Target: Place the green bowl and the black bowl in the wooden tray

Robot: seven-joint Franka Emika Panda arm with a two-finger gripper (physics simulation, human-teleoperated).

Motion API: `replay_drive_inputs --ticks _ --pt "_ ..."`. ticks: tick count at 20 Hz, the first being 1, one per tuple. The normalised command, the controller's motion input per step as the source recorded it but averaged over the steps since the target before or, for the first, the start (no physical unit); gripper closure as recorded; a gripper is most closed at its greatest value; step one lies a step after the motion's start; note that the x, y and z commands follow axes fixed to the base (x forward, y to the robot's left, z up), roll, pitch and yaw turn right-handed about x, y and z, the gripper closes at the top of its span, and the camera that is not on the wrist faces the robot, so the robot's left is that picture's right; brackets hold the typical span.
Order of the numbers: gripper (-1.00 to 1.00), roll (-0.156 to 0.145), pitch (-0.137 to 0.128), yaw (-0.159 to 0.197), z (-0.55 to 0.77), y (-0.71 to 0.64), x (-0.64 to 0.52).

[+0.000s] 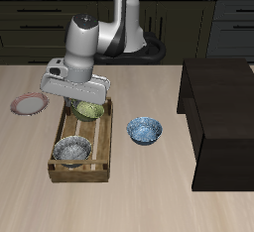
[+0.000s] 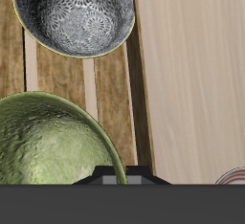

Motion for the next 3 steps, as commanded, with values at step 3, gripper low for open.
replay_drive_inputs --ticks 3 --pt "1.0 -0.019 0.015 0.025 -0.17 0.09 0.06"
